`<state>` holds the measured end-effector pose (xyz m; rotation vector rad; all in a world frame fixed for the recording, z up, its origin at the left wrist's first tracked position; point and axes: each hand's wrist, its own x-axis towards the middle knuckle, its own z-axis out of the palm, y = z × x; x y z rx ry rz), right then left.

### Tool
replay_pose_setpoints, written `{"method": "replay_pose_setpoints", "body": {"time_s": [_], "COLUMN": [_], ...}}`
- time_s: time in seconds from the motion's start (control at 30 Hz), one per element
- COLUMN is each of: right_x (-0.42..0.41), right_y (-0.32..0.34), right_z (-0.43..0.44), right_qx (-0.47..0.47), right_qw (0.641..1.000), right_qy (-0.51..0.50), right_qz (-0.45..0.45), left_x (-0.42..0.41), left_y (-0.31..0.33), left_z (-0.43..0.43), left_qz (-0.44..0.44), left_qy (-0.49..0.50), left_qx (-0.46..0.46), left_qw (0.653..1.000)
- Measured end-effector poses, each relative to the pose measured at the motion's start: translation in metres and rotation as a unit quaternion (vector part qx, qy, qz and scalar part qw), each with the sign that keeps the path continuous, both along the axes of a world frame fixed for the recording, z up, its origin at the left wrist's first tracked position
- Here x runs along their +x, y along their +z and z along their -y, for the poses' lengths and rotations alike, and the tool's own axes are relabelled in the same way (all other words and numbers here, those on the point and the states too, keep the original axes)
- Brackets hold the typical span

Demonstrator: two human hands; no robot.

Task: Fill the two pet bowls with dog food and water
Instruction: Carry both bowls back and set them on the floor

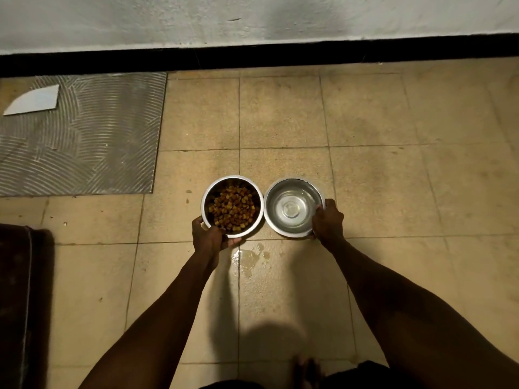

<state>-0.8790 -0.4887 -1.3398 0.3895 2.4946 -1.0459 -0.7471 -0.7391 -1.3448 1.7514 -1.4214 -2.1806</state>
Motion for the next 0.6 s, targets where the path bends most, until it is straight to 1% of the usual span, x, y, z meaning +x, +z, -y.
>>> {"method": "replay_pose_setpoints", "body": {"time_s": [0.1,0.23,0.3,0.37,0.4,0.43,0.47,0.5,0.53,0.57,0.6], "right_x": [-0.004,-0.005,-0.003,-0.001,0.0,0.002,0.005,0.008,0.012,0.016,0.018], "right_y": [-0.001,-0.004,-0.005,-0.003,0.001,0.005,0.014,0.023,0.037,0.049,0.063], "right_z": [0.003,0.005,0.004,0.001,-0.001,-0.002,-0.003,-0.004,-0.005,-0.006,-0.006], "right_qx": [0.01,-0.008,-0.003,0.002,0.014,0.023,0.033,0.043,0.048,0.051,0.049], "right_qw": [1.0,1.0,0.999,0.999,0.998,0.997,0.995,0.991,0.986,0.981,0.976], "right_qy": [0.009,0.007,0.025,0.042,0.056,0.069,0.088,0.117,0.147,0.177,0.202], "right_qz": [-0.014,-0.019,-0.022,-0.019,-0.022,-0.026,-0.03,-0.045,-0.06,-0.065,-0.069], "left_x": [-0.003,0.001,0.001,-0.001,-0.003,-0.003,-0.003,-0.002,0.0,0.002,0.003], "left_y": [-0.005,-0.008,-0.007,0.003,0.008,0.016,0.023,0.031,0.042,0.058,0.072], "left_z": [0.001,0.003,0.002,-0.001,-0.002,-0.004,-0.006,-0.006,-0.007,-0.008,-0.008], "left_qz": [0.012,0.033,0.041,0.068,0.088,0.111,0.133,0.142,0.128,0.113,0.08], "left_qy": [0.0,0.008,0.002,-0.028,-0.061,-0.106,-0.17,-0.234,-0.281,-0.32,-0.345], "left_qx": [-0.002,0.003,-0.001,-0.044,-0.089,-0.144,-0.211,-0.278,-0.328,-0.354,-0.369], "left_qw": [1.0,0.999,0.999,0.996,0.99,0.978,0.953,0.921,0.893,0.871,0.859]}}
